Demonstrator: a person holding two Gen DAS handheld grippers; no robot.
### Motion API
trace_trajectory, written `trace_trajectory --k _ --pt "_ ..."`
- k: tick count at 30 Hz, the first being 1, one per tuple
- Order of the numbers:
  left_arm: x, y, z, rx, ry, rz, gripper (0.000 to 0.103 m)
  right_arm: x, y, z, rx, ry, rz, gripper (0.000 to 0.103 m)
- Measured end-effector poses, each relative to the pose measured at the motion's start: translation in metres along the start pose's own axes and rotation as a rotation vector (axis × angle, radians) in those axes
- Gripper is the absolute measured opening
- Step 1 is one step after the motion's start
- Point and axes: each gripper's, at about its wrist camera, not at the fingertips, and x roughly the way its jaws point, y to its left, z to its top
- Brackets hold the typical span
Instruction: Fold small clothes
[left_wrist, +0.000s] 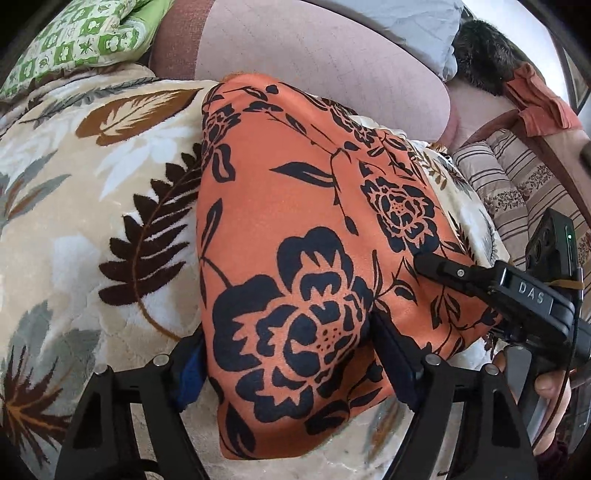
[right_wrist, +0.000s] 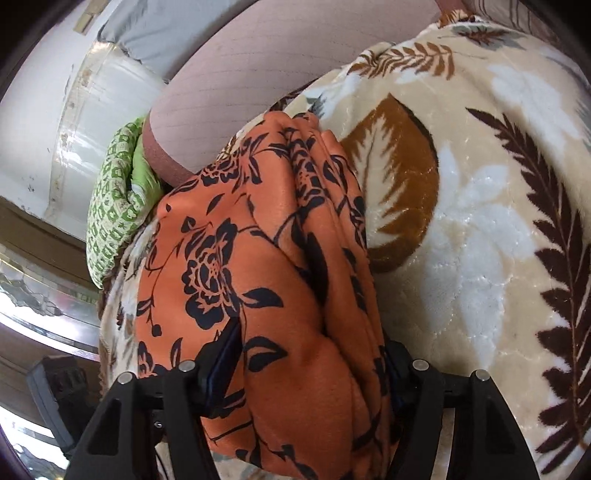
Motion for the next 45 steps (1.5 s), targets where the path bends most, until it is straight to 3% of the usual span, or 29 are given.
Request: trace_trajectory --k 8,12,19,21,23,27,29,32,39,45 --pt "-0.003 0.002 -0.001 0.003 -0.004 0.003 0.082 0.000 0.001 0.000 -0.004 -0.012 0.003 0.066" --pt "-0.004 0.000 -0.002 0.014 -0.012 0.009 0.081 -0.002 0.004 -0.001 -0.015 -0.020 0.014 0.058" --pt "-0.017 -0.007 0.002 0.046 -0.033 0.018 0.063 -0.013 0.023 -0.001 -0.043 -0.047 0.063 0.050" --pt "-0.016 -0.007 0.002 0.053 -0.024 0.021 0.063 -0.013 0.029 -0.002 -0.062 -0.044 0.043 0.050" --pt "-0.010 -0.002 0.002 0.028 0.000 0.020 0.071 -0.005 0.025 -0.003 -0.054 -0.017 0.011 0.050" --pt "-0.005 0.016 0.009 -0.057 0.053 -0.064 0.076 -0.001 0.006 0.004 0.039 0.019 0.062 0.058" --pt "-0.008 0.026 0.013 -0.093 0.050 -0.085 0.081 -0.001 -0.003 0.009 0.082 0.018 0.097 0.061" --pt "-0.016 0.042 0.021 -0.163 0.030 -0.136 0.081 -0.002 -0.012 0.013 0.111 0.008 0.135 0.061" --pt "-0.021 0.066 0.024 -0.224 0.038 -0.211 0.081 0.000 -0.023 0.029 0.147 -0.003 0.182 0.063" --pt "-0.004 0.051 0.051 -0.200 0.077 -0.228 0.081 0.001 -0.044 0.033 0.264 -0.018 0.279 0.070"
